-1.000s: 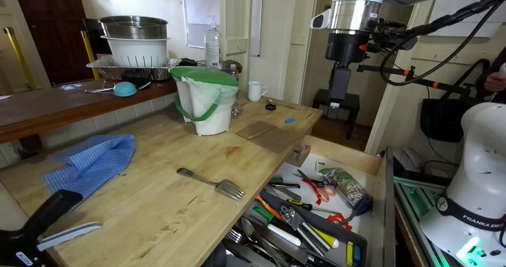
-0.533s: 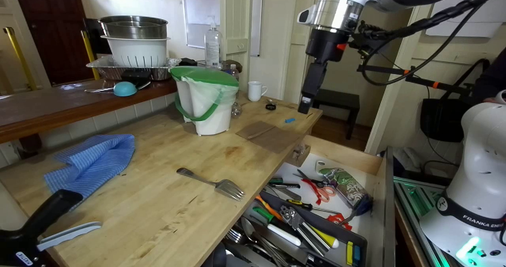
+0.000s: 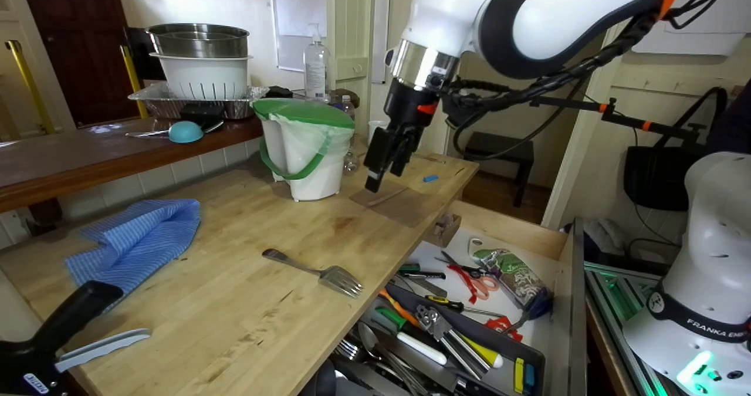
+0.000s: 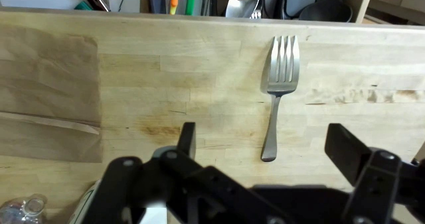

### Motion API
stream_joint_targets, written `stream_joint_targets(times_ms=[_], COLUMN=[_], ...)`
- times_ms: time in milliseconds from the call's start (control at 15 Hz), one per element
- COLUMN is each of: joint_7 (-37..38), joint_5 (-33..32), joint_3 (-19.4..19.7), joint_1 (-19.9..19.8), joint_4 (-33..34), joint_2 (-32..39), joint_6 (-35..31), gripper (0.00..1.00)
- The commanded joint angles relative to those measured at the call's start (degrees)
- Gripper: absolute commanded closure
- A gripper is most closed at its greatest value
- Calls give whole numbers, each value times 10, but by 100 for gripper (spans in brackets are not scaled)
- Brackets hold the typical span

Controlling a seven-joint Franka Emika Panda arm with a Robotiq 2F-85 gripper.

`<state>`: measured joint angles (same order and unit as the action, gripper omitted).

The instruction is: Pick up the folk from the counter and put it in the drawer

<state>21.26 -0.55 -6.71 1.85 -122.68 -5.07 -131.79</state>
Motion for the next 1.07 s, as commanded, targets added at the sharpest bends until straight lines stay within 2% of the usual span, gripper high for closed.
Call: stream_joint_targets(times_ms=[0, 267, 333, 400, 667, 1000], joint_7=[69, 116, 111, 86, 106, 81], joint_5=[-50, -81, -73, -58, -63, -44], joint_3=[6, 24, 25, 30, 38, 49], joint_1=[1, 22, 28, 23, 31, 30], joint_4=[72, 125, 128, 98, 123, 126], joint_2=[91, 161, 163, 140, 168, 213], joint_6=[11, 18, 26, 3, 12, -1], gripper=[0, 0, 0, 0, 0, 0])
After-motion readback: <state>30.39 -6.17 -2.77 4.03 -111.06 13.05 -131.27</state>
